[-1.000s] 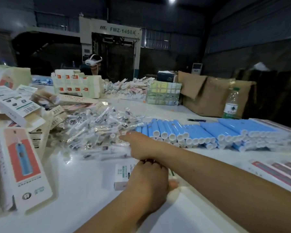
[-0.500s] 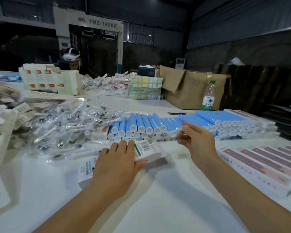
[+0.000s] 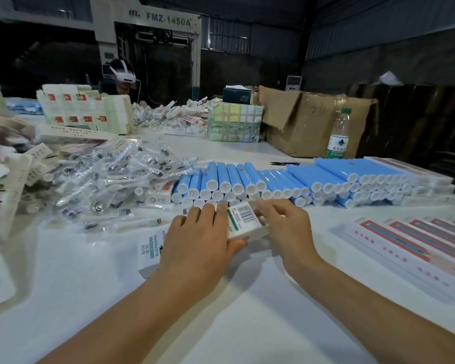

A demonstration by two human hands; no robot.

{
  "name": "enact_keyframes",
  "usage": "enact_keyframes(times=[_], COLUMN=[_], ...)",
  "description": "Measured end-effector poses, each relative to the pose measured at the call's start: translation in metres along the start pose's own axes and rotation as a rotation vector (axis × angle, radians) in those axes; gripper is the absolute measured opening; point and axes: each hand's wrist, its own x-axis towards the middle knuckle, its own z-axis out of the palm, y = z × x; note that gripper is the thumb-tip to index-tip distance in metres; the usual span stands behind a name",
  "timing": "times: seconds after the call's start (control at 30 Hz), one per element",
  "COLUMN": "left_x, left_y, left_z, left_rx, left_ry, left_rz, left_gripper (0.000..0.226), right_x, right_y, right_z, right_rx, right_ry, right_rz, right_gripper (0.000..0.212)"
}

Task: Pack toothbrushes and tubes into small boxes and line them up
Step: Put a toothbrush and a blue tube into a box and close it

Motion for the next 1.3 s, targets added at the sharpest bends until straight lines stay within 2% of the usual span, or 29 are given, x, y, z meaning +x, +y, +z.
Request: enact_keyframes(times=[0.1,0.2,0.27,0.37,0.47,0.67,0.87,0.93,1.07,1.3], left_x=[-0.001,0.001,0.002,0.003,0.004,0.001,-0.001,-0.004,-0.006,-0.006], left_y=[0.0,-0.006,-0.012,-0.015,-0.014,-0.005,0.0,0.003,0.007,0.009], left_z=[0.0,-0.001,-0.002,-0.001,0.0,0.006,0.0,-0.003,-0.003,-0.004], left_rx=[-0.013,-0.033,-0.043,-0.028,-0.005,0.021,0.03,0.066,0.088,0.059], left_ry=[0.01,0.031,0.05,0.06,0.055,0.09,0.096,0.128,0.175,0.145], left_rz=[-0.01,-0.041,-0.08,-0.117,-0.12,-0.069,-0.06,-0.03,-0.004,-0.005], left_gripper=[0.076,0.073,0.072,0.073,0.075,0.071,0.072,0.072,0.069,0.069], right_x=[-0.004,-0.006,-0.01,-0.017,-0.021,-0.025,-0.016,-0.016,-0.019,-0.019], right_y=[-0.002,-0.008,-0.012,-0.011,-0.009,-0.004,-0.001,-0.004,-0.005,-0.004], right_z=[0.003,-0.008,-0.015,-0.015,-0.008,-0.003,-0.003,-0.002,-0.001,0.004], right_rx=[0.014,-0.069,-0.09,-0.16,-0.246,-0.2,-0.176,-0.175,-0.162,-0.171], right_ry=[-0.09,0.052,0.082,0.008,-0.031,-0.061,-0.105,-0.119,-0.11,-0.116], right_rz=[-0.006,-0.155,-0.206,-0.25,-0.293,-0.204,-0.101,-0.075,-0.057,-0.07], right_gripper=[0.019,0.019,0.015,0.023,0.017,0.024,0.05,0.047,0.02,0.028])
